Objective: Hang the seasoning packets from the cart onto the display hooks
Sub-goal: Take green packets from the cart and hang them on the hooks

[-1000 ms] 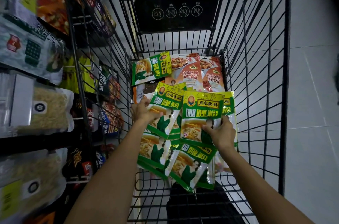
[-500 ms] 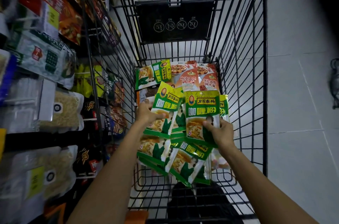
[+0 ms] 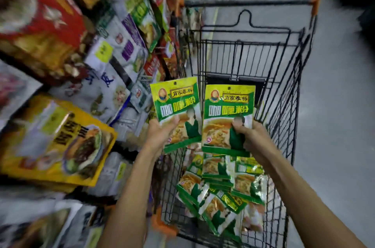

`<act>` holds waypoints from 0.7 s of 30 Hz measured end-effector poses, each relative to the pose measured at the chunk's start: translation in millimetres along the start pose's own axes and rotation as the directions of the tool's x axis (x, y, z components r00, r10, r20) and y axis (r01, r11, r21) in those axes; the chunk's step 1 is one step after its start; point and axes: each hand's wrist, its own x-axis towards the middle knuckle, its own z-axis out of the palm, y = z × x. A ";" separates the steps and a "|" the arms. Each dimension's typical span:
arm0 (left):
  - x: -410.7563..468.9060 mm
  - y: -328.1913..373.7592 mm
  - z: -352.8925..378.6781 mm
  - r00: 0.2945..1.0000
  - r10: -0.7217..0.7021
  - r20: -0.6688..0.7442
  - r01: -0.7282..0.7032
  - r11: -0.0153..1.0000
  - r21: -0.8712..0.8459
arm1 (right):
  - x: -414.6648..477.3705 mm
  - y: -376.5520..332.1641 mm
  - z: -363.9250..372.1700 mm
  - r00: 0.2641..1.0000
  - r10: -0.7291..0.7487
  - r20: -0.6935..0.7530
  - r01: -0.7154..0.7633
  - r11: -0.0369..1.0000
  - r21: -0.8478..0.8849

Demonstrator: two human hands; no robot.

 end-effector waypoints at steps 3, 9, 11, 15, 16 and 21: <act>-41.9 56.1 -41.2 0.977 0.171 -0.128 -0.175 0.984 -0.016 | -15.6 -51.5 29.1 0.981 -0.142 0.129 0.146 0.989 -0.029; -146.4 146.1 -124.2 0.849 0.333 -0.409 -0.373 0.928 -0.019 | -74.5 -141.9 91.9 0.844 -0.346 0.410 0.380 0.925 -0.002; -186.7 166.4 -144.2 0.760 0.409 -0.505 -0.431 0.899 0.079 | -95.2 -165.0 114.0 0.786 -0.393 0.478 0.445 0.896 0.005; -261.2 202.7 -177.8 0.602 0.488 -0.632 -0.509 0.844 0.167 | -145.4 -204.3 159.2 0.655 -0.480 0.584 0.545 0.835 0.076; -278.4 210.9 -185.7 0.571 0.490 -0.659 -0.517 0.838 0.175 | -160.1 -212.4 170.7 0.616 -0.500 0.609 0.555 0.824 0.114; -365.9 241.4 -234.9 0.417 0.503 -0.757 -0.535 0.809 0.243 | -230.3 -245.6 228.1 0.395 -0.547 0.738 0.557 0.781 0.281</act>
